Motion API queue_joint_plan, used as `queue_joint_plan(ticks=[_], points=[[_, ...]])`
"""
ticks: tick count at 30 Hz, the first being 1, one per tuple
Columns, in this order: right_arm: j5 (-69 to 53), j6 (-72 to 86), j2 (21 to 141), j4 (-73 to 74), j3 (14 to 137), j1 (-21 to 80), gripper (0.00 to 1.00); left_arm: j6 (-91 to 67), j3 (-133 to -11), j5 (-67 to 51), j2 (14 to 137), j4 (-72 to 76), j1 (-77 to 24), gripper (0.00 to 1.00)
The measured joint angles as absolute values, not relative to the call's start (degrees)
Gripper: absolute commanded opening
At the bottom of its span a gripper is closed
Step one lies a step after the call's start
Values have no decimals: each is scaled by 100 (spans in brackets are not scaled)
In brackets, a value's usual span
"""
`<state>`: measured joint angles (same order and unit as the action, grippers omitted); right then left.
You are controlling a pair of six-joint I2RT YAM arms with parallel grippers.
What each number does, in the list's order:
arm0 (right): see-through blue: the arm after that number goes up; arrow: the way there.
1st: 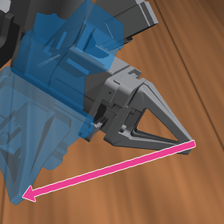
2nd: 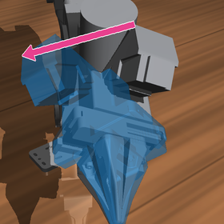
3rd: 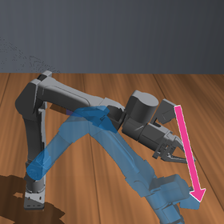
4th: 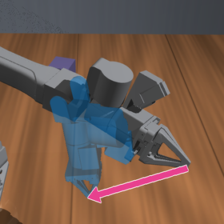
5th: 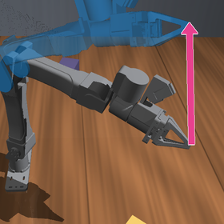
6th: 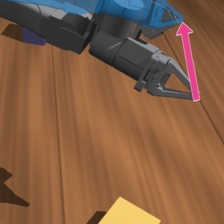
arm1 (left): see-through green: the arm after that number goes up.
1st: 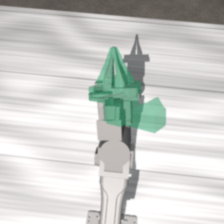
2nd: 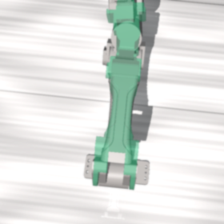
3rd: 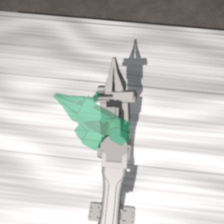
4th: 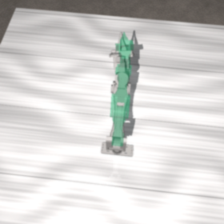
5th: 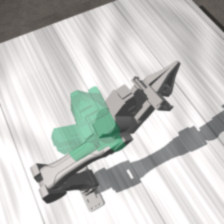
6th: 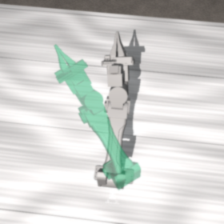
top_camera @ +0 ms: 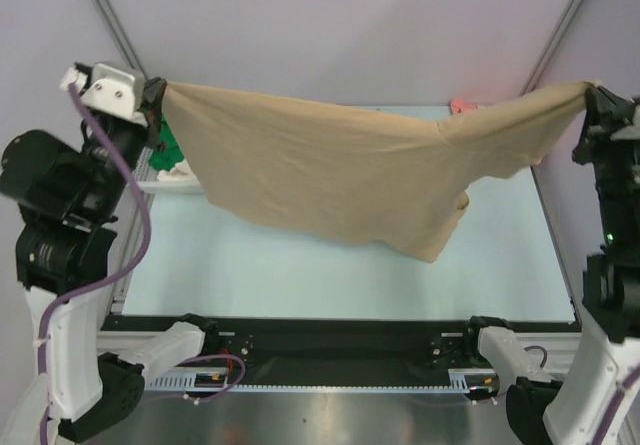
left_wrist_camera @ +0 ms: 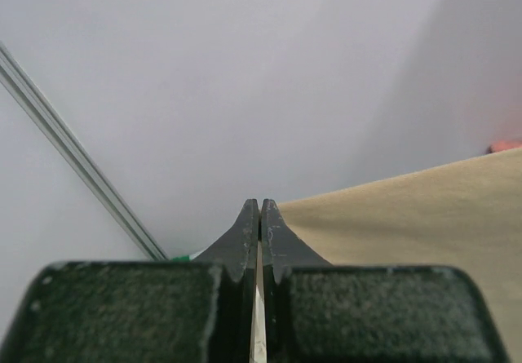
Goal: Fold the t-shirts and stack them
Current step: Flatten the tshirt out
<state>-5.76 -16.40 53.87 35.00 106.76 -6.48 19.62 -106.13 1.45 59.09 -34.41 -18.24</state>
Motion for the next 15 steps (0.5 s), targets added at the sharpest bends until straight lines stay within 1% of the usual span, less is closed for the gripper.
queue_joint_plan(ticks=[3, 7, 12, 15], points=[[-497, -1682, 5212, 3712, 11229, -648, 0, 1898, -10855, -38, 5745, -3531, -1780, 0], [-432, -1678, 5334, 3739, 12070, -650, 0, 1741, -11428, -283, 5732, -3535, -1411, 0], [-386, -1603, 5867, 3492, 13056, -650, 0, 1640, -12164, -425, 5865, -3514, -1072, 1], [-384, -1516, 6237, 3249, 13349, -650, 0, 1645, -12479, -434, 5979, -3474, -1004, 0]])
